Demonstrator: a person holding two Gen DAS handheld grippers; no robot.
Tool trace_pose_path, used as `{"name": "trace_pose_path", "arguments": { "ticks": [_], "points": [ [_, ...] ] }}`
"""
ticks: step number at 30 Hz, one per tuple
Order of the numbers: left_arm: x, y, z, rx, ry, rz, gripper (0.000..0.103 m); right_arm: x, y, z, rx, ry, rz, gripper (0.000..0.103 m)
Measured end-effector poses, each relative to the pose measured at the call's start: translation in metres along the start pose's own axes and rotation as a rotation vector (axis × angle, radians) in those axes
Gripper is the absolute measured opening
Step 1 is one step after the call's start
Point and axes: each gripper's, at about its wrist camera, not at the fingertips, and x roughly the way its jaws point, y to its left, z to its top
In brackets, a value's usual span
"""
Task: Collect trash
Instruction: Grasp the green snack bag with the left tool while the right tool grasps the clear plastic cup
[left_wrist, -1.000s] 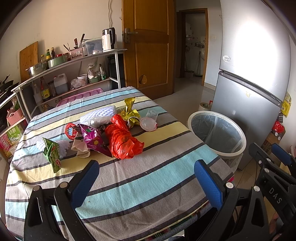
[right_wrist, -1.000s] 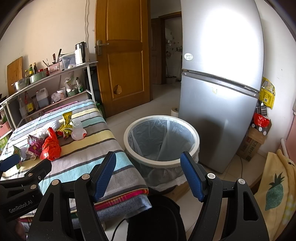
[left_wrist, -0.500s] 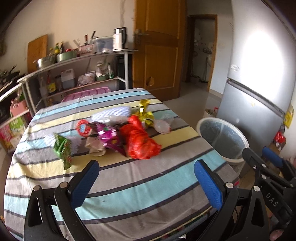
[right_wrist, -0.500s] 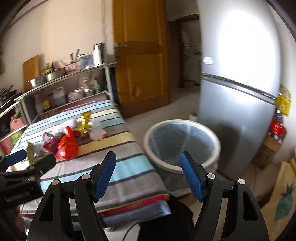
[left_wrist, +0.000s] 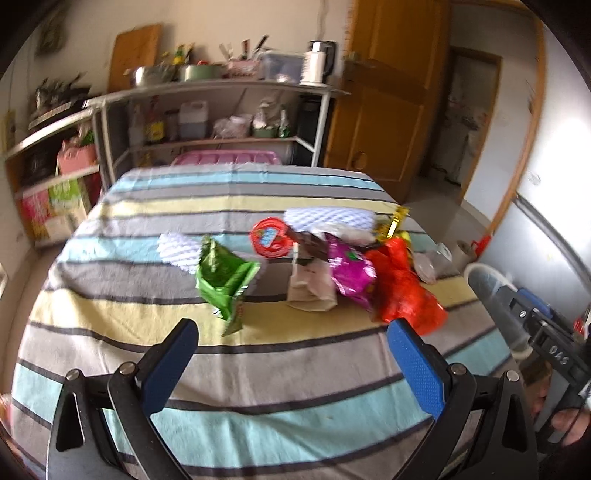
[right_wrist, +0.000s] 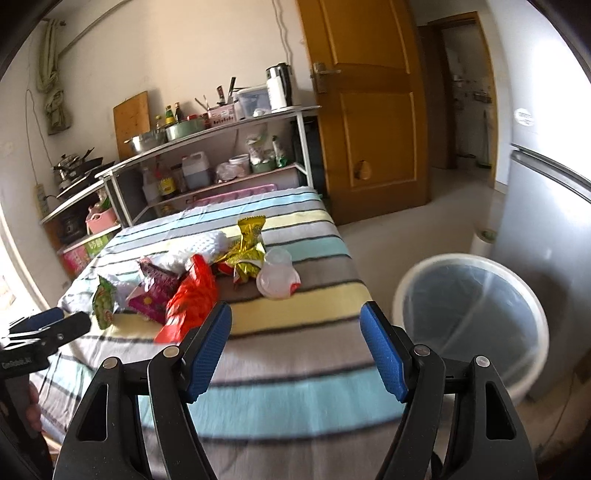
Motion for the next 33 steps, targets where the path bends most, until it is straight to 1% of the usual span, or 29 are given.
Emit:
{"name": "trace_pose_path", "arguments": {
  "ticks": [4,6,7,9,11,14,16,18,19,22,23,24,25,27,28,29,30,31,33],
  "points": [
    [0.015,0.016,0.006,-0.037,0.029,-0.008,0.103,0.029,-0.003,0.013,-0.017,0.055,0.046,0.072],
    [0.021,0.024,0.009,-0.072,0.041,-0.007,0.103,0.043,-0.007,0.019,-0.003,0.098,0.046,0.072],
    [0.022,0.028,0.01,-0.088,0.037,-0.006,0.103,0.049,-0.008,0.023,-0.006,0.107,0.05,0.072],
    [0.024,0.039,0.014,-0.112,0.027,0.034,0.103,0.061,-0.009,0.029,-0.015,0.122,0.045,0.072],
    [0.028,0.05,0.018,-0.138,0.027,0.051,0.103,0.071,-0.009,0.034,-0.018,0.129,0.052,0.072],
    [0.039,0.063,0.022,-0.179,0.043,0.052,0.103,0.084,-0.007,0.042,-0.033,0.156,0.07,0.072],
    [0.047,0.067,0.023,-0.188,0.056,0.052,0.103,0.093,-0.006,0.046,-0.033,0.181,0.088,0.072],
    [0.056,0.068,0.024,-0.195,0.075,0.054,0.1,0.101,-0.007,0.047,-0.025,0.202,0.083,0.072],
    [0.058,0.068,0.023,-0.198,0.076,0.043,0.099,0.103,-0.006,0.048,-0.028,0.204,0.084,0.072],
    [0.062,0.065,0.023,-0.197,0.082,0.015,0.091,0.108,-0.006,0.05,-0.03,0.208,0.108,0.072],
    [0.063,0.063,0.023,-0.193,0.083,0.006,0.085,0.109,-0.006,0.051,-0.035,0.205,0.116,0.072],
    [0.063,0.062,0.024,-0.191,0.084,-0.003,0.081,0.11,-0.004,0.051,-0.039,0.204,0.122,0.07],
    [0.063,0.061,0.024,-0.188,0.083,-0.01,0.08,0.111,-0.004,0.052,-0.044,0.204,0.128,0.067],
    [0.065,0.058,0.025,-0.185,0.086,-0.019,0.067,0.113,-0.001,0.052,-0.053,0.208,0.131,0.062],
    [0.066,0.057,0.025,-0.185,0.094,-0.019,0.066,0.114,0.0,0.052,-0.055,0.213,0.134,0.061],
    [0.067,0.057,0.026,-0.187,0.097,-0.023,0.061,0.115,0.0,0.052,-0.054,0.216,0.144,0.061],
    [0.068,0.058,0.026,-0.19,0.099,-0.029,0.057,0.116,0.001,0.051,-0.055,0.217,0.148,0.056],
    [0.068,0.058,0.026,-0.191,0.101,-0.034,0.056,0.116,0.002,0.051,-0.056,0.218,0.148,0.049],
    [0.068,0.059,0.025,-0.194,0.101,-0.039,0.048,0.116,0.003,0.049,-0.058,0.22,0.154,0.044]
  ]
}}
